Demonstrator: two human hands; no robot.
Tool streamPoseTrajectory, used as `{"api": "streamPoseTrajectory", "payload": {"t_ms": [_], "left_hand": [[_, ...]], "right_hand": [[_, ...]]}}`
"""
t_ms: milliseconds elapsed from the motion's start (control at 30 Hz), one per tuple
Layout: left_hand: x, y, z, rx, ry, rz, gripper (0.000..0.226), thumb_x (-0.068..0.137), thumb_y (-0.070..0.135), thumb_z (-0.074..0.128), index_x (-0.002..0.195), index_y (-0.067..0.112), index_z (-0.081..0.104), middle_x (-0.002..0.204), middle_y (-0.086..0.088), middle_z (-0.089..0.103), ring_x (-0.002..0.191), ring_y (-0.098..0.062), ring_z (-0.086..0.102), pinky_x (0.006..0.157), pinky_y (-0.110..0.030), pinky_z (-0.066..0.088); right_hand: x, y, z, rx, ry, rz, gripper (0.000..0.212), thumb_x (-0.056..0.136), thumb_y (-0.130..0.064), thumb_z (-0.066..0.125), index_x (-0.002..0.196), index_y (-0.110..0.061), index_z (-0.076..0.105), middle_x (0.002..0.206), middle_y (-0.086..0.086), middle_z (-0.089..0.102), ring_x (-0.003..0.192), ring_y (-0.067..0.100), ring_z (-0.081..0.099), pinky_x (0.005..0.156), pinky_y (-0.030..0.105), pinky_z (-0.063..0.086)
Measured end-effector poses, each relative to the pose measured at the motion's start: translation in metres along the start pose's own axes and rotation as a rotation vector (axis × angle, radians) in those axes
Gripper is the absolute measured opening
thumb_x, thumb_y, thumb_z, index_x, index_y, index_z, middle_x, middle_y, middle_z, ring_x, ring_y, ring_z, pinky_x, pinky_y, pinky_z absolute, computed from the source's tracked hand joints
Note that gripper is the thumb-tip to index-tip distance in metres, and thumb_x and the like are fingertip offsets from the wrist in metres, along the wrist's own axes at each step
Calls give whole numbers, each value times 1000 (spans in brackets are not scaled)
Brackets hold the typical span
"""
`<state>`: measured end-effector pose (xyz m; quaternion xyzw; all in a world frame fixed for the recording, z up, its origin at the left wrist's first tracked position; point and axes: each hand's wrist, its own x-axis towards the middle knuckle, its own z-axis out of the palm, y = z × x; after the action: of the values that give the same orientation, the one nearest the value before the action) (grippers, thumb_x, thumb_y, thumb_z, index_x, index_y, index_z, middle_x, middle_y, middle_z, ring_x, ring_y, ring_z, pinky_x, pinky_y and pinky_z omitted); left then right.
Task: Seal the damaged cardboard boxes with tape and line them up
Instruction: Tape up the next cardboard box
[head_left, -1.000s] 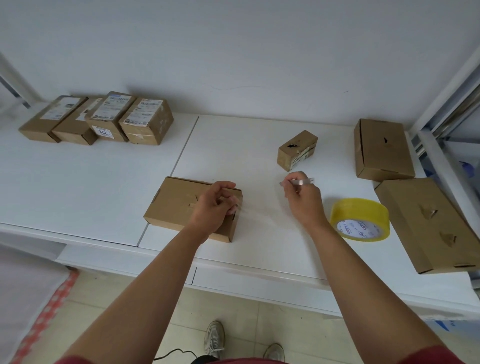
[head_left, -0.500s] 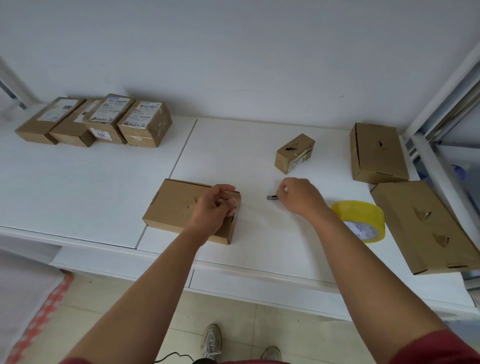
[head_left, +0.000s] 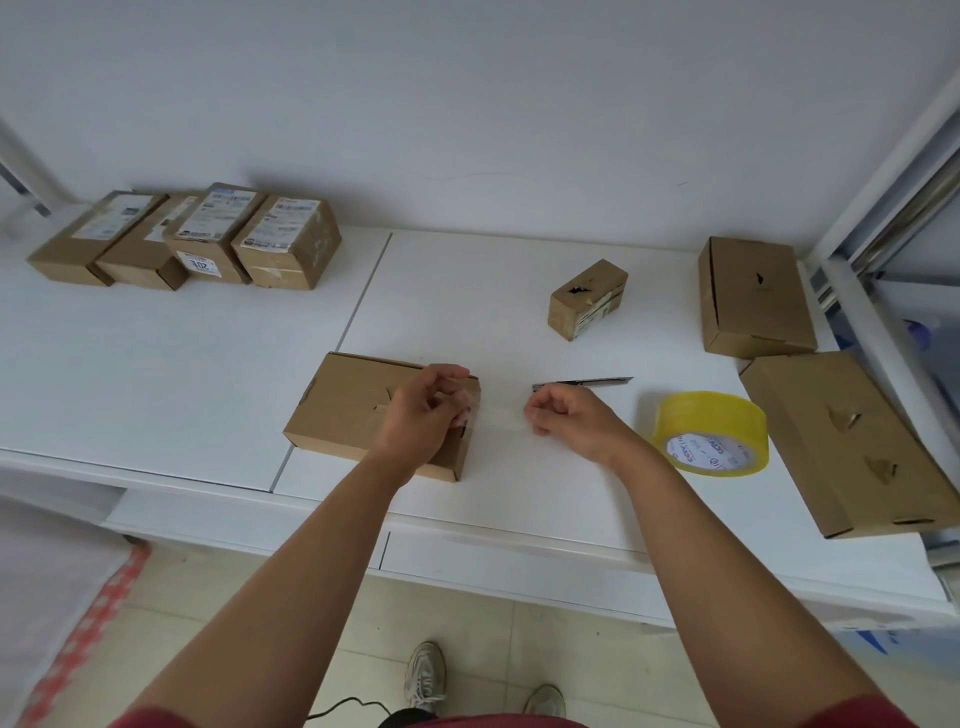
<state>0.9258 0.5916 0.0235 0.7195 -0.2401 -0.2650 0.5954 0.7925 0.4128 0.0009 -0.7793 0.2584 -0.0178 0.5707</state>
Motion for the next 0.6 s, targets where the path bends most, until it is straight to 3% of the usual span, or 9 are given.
{"api": "streamPoseTrajectory", "payload": {"t_ms": [267, 333, 433, 600], "left_hand": [[-2, -2, 0, 78, 21, 33, 24, 94, 2, 60, 103, 23, 66, 90, -16, 63, 62, -5, 61, 64, -15, 51], [-4, -5, 1, 118, 49, 48, 26, 93, 6, 62, 100, 31, 66, 89, -10, 67, 65, -6, 63, 67, -19, 53], [-7, -8, 4, 158, 70, 86, 30, 93, 11, 63, 99, 40, 63, 82, 4, 67, 65, -6, 64, 65, -14, 50], [-9, -8, 8, 163, 89, 127, 42, 92, 12, 63, 96, 54, 62, 84, 5, 67, 67, -7, 62, 67, -14, 49]], "right_hand": [[4, 3, 8, -109, 53, -24, 9, 94, -20, 63, 86, -20, 61, 76, 1, 66, 65, 7, 58, 66, 25, 44], [6, 5, 13, -216, 98, -32, 9, 94, -23, 62, 85, -22, 60, 77, 1, 64, 65, 9, 55, 59, 20, 40], [7, 7, 17, -244, 144, -33, 10, 94, -23, 61, 84, -22, 59, 78, 0, 64, 65, 10, 52, 56, 19, 37], [9, 5, 18, -260, 167, -14, 11, 94, -25, 62, 85, -23, 57, 77, -3, 60, 68, 11, 54, 57, 20, 37]]}}
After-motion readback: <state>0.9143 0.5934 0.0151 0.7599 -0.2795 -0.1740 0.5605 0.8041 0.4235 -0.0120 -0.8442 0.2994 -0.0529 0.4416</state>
